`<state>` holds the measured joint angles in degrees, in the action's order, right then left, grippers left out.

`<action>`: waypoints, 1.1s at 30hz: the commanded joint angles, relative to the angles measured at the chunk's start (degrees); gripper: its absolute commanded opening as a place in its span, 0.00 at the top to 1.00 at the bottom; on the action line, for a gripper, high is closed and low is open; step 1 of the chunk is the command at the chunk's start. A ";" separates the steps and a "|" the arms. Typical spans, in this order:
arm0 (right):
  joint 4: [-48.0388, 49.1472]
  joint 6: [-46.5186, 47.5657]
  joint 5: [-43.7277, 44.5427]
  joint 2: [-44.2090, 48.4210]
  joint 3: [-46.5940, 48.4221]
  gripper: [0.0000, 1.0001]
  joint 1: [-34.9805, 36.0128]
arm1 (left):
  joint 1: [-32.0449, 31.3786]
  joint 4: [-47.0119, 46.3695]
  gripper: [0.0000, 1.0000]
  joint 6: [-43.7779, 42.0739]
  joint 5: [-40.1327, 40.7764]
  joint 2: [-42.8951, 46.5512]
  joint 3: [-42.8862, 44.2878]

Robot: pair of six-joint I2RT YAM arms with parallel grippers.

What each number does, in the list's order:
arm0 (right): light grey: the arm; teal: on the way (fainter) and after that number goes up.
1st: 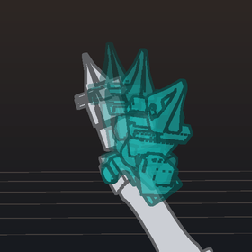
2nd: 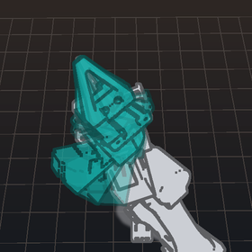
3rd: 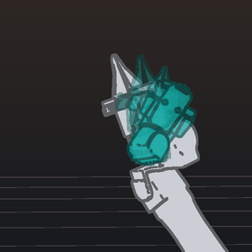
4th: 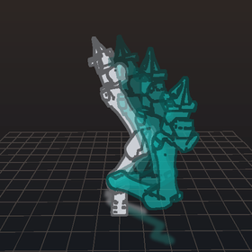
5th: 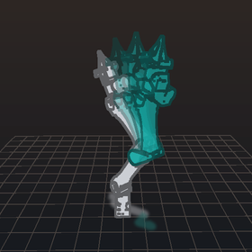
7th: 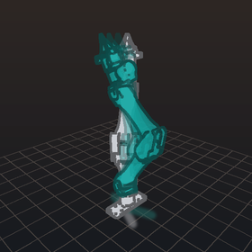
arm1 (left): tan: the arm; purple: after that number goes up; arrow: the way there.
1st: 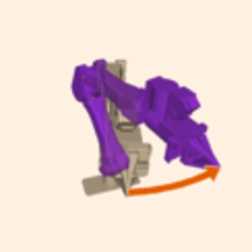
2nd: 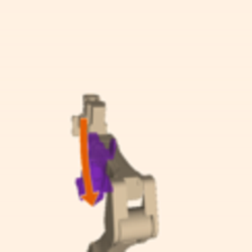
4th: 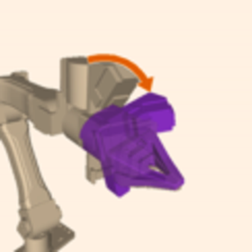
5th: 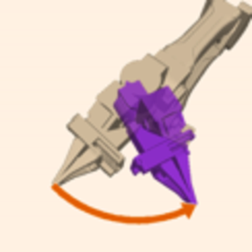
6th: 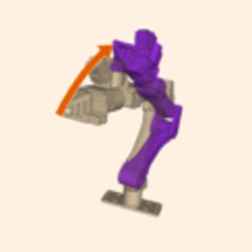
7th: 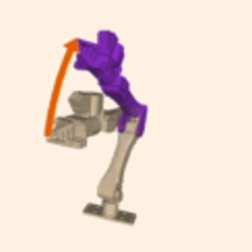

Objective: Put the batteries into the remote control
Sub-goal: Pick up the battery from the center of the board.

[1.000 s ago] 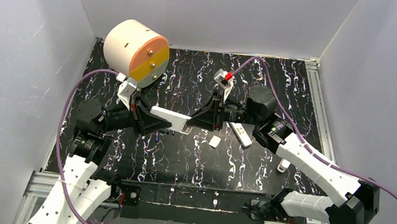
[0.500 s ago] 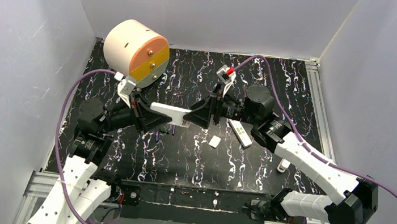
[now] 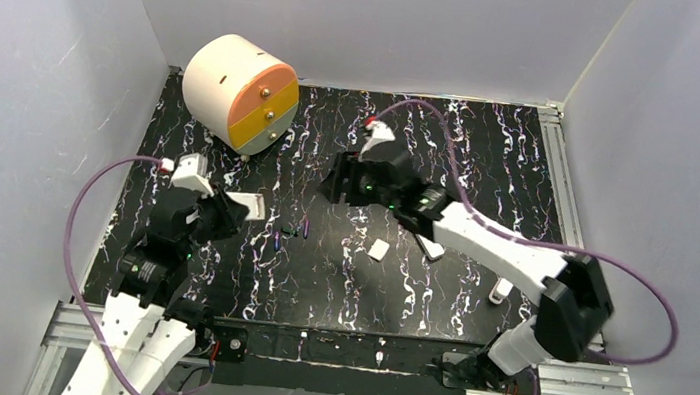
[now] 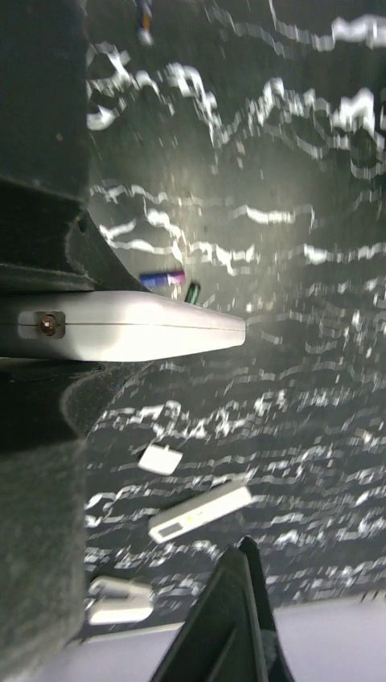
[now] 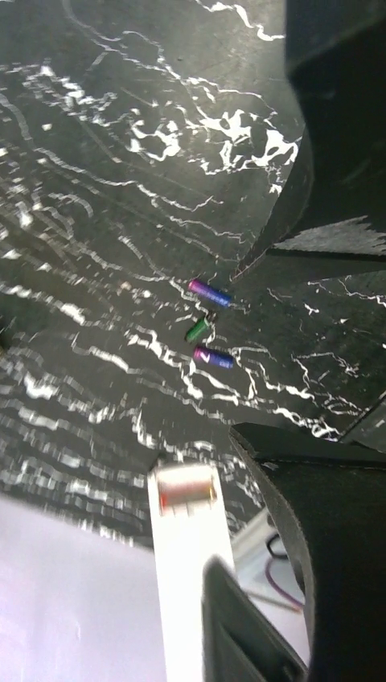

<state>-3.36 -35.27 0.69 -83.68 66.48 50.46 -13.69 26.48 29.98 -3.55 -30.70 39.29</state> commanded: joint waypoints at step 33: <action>-28.24 -4.08 26.23 -49.24 43.51 0.49 20.88 | -0.03 13.93 1.00 -0.97 29.12 12.06 2.64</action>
<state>-30.68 -40.47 27.03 -131.41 105.89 71.33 -13.69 41.56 29.36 24.62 -18.79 41.89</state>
